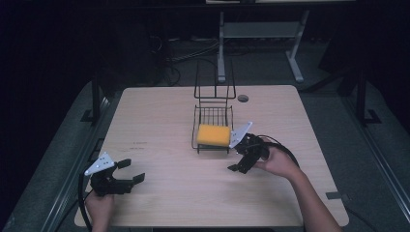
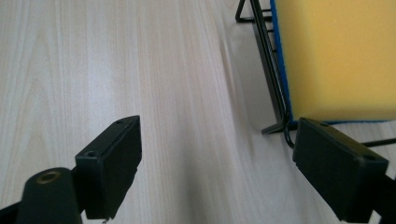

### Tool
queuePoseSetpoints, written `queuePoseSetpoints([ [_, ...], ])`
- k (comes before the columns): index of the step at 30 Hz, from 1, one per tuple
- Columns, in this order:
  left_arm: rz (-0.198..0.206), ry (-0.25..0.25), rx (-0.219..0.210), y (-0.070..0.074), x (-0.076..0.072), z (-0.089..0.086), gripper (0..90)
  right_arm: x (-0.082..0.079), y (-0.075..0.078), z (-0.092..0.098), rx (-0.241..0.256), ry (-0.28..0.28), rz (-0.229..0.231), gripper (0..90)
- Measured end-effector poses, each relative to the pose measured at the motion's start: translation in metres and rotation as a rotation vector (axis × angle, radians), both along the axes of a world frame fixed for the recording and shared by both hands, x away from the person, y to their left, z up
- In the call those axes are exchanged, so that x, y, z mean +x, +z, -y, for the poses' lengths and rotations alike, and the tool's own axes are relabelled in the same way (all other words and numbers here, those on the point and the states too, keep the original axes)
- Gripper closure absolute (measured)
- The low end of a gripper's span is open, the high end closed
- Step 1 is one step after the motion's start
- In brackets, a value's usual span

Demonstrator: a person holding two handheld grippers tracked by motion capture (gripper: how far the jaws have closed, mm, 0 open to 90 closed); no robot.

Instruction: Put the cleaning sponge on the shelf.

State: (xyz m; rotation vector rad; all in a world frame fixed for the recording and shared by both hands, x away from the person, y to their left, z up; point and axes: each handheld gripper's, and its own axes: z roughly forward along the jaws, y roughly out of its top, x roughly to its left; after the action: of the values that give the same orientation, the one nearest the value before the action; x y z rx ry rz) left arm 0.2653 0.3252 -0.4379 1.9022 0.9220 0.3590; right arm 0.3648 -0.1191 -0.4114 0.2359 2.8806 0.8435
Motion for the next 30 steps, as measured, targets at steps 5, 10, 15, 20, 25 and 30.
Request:
queuePoseSetpoints([
  [5, -0.001, -0.003, 0.003, 0.000, 0.000, 0.001, 14.1, -0.003, 0.000, 0.005, -0.003, -0.013, -0.002, 15.3],
  [10, -0.001, -0.005, 0.002, 0.000, -0.001, 0.001, 14.1, -0.006, 0.000, 0.009, -0.001, -0.027, -0.001, 15.4],
  [15, 0.000, -0.003, 0.002, 0.000, -0.001, 0.001, 14.1, -0.008, -0.002, 0.013, -0.007, -0.028, -0.006, 15.4],
  [20, -0.002, -0.006, 0.007, 0.000, -0.001, 0.002, 14.1, -0.011, -0.005, 0.017, -0.009, -0.037, -0.013, 15.4],
  [25, -0.003, -0.005, 0.007, 0.000, -0.001, 0.002, 14.1, -0.014, -0.007, 0.023, -0.004, -0.045, -0.016, 15.4],
  [30, -0.003, -0.006, 0.008, 0.000, -0.001, 0.002, 14.1, -0.017, -0.009, 0.028, -0.007, -0.053, -0.022, 15.4],
])
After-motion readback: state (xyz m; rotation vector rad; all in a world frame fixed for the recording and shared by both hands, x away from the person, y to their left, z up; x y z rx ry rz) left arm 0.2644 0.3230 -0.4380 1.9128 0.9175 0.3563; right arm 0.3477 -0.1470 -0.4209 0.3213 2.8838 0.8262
